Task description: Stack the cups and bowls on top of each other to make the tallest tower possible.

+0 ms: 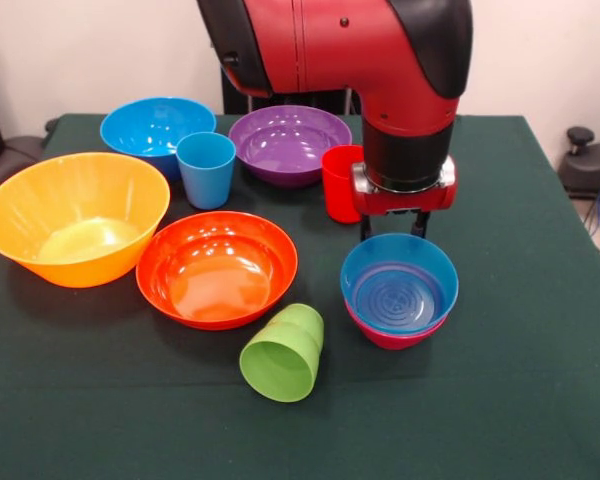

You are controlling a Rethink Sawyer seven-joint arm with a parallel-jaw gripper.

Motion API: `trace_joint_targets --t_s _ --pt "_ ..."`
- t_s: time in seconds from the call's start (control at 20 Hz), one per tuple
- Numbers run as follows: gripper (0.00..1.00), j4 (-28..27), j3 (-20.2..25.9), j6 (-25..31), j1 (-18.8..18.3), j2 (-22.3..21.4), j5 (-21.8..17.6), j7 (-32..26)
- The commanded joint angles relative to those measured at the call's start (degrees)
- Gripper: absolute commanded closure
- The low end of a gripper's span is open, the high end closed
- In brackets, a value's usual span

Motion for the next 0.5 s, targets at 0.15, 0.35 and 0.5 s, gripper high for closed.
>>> trace_joint_targets --t_s 0.15,0.35,0.5 --pt "0.00 -0.60 4.05 3.06 -0.19 -2.59 -0.88 -3.13" --pt "0.00 -0.42 3.94 3.52 -0.16 -2.89 -0.86 -3.06" --pt "0.00 -0.22 3.94 3.88 -0.32 -3.14 -0.93 -3.36"
